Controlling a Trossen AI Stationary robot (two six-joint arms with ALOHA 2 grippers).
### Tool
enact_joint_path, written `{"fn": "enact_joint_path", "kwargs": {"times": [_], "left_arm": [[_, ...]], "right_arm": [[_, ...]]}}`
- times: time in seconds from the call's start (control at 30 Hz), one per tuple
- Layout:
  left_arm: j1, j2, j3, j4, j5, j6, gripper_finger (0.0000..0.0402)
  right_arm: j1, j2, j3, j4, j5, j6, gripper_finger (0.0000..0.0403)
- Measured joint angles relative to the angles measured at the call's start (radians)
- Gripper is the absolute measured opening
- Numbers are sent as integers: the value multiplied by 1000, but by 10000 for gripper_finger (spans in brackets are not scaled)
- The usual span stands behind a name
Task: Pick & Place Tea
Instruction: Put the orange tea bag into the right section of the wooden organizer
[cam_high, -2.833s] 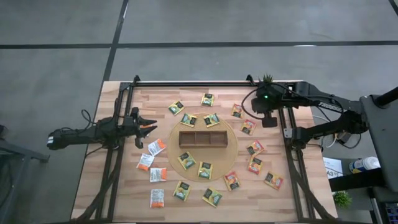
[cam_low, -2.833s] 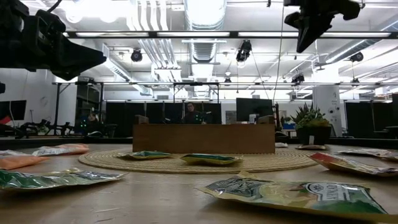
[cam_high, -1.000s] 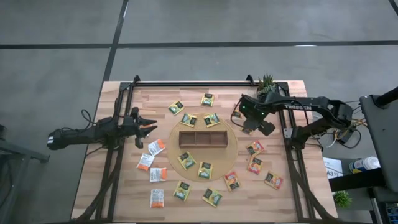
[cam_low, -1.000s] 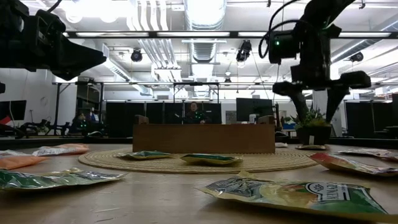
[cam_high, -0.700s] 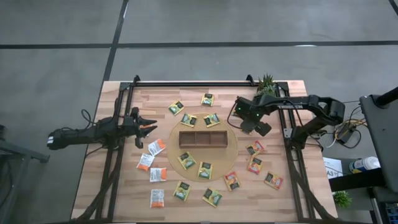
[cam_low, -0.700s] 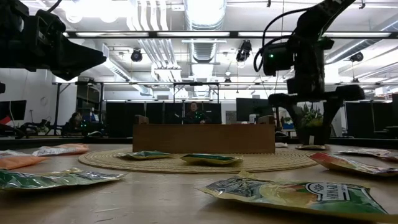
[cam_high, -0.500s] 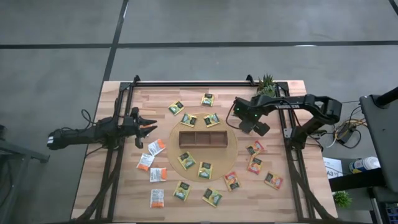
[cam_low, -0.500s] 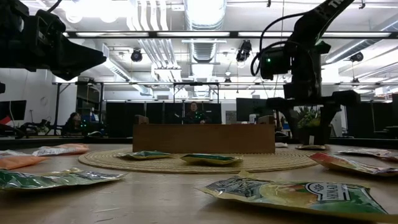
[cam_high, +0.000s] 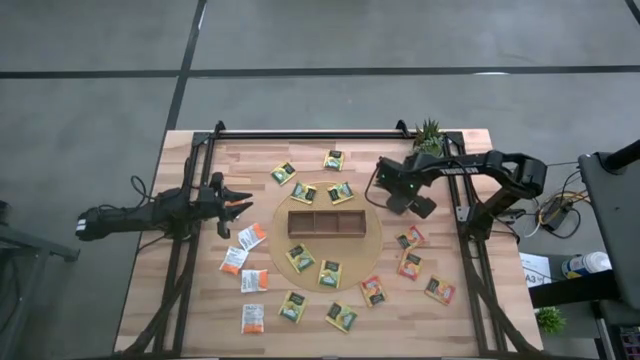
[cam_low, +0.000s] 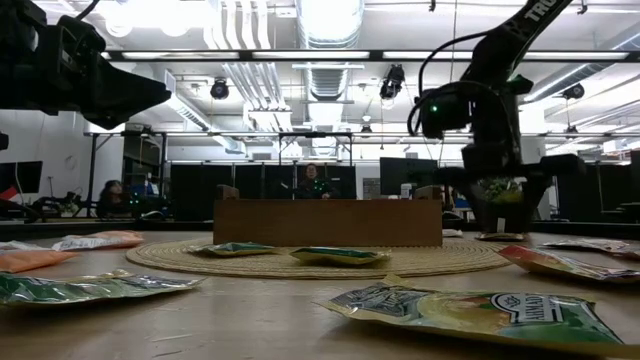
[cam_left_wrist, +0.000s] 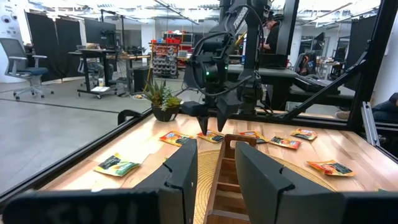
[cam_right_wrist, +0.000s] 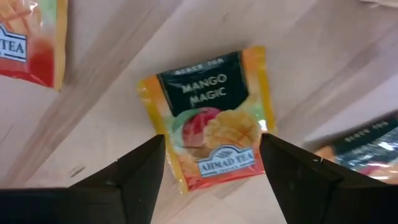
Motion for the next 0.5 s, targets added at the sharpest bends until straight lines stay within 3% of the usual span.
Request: {"fn": "enact_joint_path", "kwargs": {"times": [0.37, 0.5], "left_arm": [[0, 0, 0, 0, 0, 0, 104], [0, 0, 0, 0, 0, 0, 104]], "right_arm": [[-4, -3, -43, 74, 5, 1, 244], [-5, 1, -43, 75, 5, -14, 220]]}}
